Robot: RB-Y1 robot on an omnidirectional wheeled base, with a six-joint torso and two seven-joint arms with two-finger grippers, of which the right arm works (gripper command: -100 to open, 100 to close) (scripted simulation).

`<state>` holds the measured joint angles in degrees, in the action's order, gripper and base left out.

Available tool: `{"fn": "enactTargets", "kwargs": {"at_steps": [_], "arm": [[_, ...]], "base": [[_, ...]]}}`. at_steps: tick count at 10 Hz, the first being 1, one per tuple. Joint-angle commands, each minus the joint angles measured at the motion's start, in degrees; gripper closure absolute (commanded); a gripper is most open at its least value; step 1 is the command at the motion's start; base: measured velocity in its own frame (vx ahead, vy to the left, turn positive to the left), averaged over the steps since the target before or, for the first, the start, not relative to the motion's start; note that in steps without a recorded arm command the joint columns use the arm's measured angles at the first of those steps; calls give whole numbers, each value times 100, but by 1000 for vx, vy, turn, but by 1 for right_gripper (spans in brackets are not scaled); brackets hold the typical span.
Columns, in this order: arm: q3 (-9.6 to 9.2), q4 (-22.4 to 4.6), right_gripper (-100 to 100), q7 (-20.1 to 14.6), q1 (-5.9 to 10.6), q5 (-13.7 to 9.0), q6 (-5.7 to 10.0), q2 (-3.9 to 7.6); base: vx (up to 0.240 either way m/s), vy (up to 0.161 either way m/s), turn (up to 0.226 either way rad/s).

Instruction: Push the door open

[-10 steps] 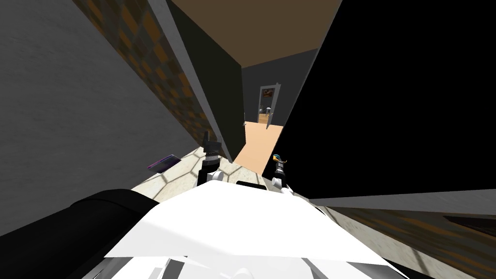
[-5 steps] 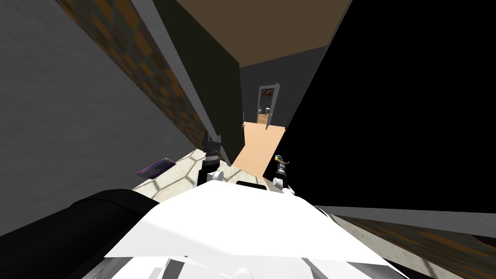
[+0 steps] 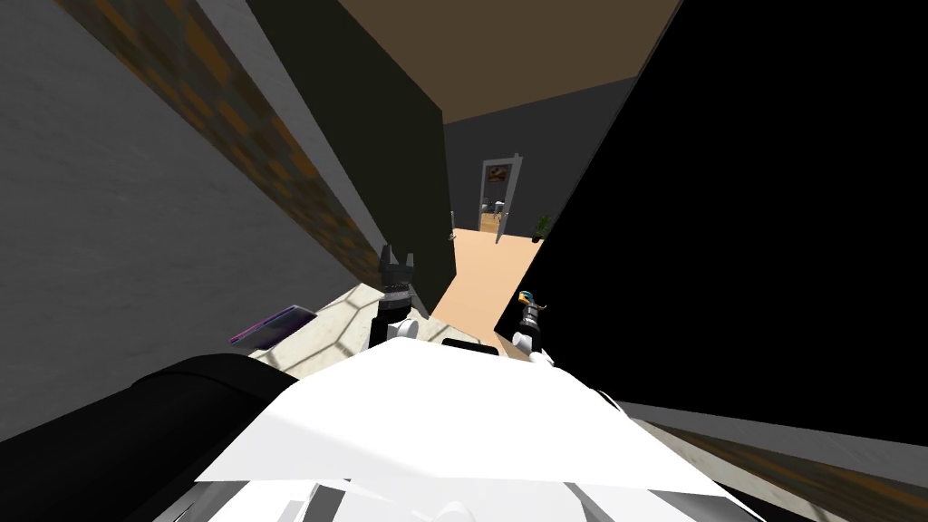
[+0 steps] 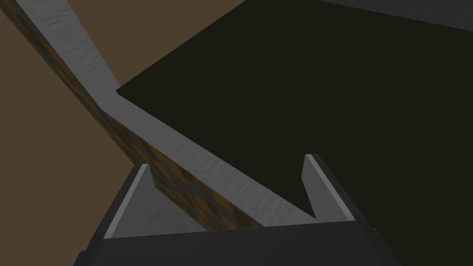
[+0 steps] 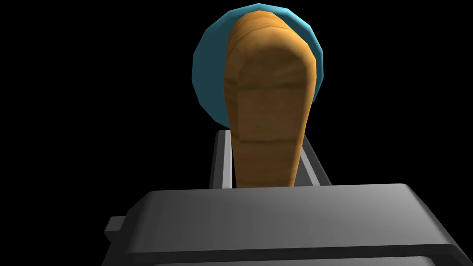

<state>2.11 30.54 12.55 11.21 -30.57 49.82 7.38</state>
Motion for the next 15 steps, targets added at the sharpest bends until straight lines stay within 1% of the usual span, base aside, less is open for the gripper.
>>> {"fn": "enactTargets", "kwargs": {"at_steps": [1, 3, 4, 5, 9, 10, 12, 13, 14, 15], "arm": [[122, 49, 100, 41, -40, -80, -6, 84], [122, 49, 100, 41, -40, -80, -6, 84], [254, 19, 100, 85, -48, -175, 11, 126], [288, 12, 100, 96, -50, -199, 15, 137], [546, -45, 100, 183, -67, -384, 46, 220], [546, -45, 100, 183, -67, -384, 46, 220], [690, -77, 100, 231, -76, -487, 64, 266], [690, -81, 100, 231, -76, -487, 64, 266], [788, -99, 100, 264, -83, -557, 76, 298], [788, -99, 100, 264, -83, -557, 76, 298]], "base": [[183, 24, -33], [78, -8, -11], [122, 24, -59], [194, 42, -76], [198, 19, -58], [149, -12, -15], [196, 35, -53], [131, 22, -31], [181, 4, -61], [153, 13, -59]]}}
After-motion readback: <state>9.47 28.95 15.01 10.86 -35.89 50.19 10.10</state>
